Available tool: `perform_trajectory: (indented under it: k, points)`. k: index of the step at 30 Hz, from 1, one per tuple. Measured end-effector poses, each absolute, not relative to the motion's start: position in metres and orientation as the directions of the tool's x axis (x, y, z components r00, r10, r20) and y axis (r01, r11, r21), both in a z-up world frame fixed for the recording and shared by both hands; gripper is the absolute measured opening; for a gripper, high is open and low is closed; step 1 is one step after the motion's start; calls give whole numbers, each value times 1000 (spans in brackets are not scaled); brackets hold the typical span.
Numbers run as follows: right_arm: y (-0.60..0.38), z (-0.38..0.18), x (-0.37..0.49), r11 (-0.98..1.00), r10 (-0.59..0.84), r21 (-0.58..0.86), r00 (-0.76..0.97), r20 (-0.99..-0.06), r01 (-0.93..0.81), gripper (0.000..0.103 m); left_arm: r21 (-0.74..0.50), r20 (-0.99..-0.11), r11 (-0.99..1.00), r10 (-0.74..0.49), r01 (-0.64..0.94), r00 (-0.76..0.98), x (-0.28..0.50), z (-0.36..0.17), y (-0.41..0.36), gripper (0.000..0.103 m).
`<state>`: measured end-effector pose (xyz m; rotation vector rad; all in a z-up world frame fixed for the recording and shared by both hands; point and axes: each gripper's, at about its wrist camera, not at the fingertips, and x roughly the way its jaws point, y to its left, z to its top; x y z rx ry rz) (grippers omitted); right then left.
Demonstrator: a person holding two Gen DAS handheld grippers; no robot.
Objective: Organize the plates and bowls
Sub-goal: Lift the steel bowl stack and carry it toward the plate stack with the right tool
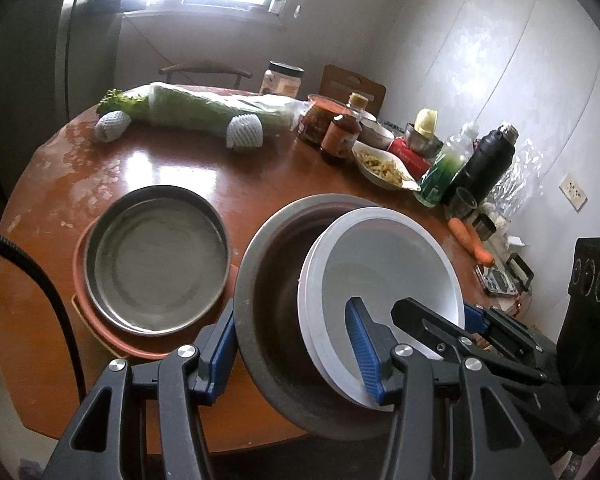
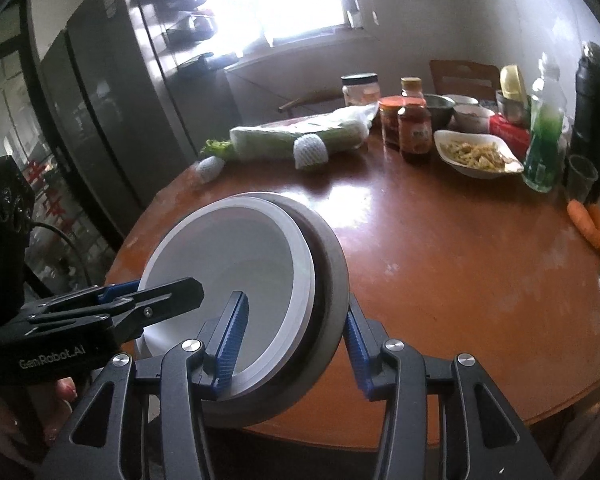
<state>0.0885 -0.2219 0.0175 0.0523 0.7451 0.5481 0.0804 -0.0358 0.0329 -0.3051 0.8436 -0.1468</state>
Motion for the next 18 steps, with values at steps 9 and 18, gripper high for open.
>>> perform_trajectory:
  k: [9, 18]
  points:
    - [-203, 29, 82, 848, 501, 209, 606, -618, -488, 48, -332, -687, 943, -235, -11, 687, 67, 42, -16, 51]
    - [-179, 37, 81, 827, 524, 193, 599, -606, -528, 48, -333, -677, 942, -205, -46, 706, 59, 46, 7, 52]
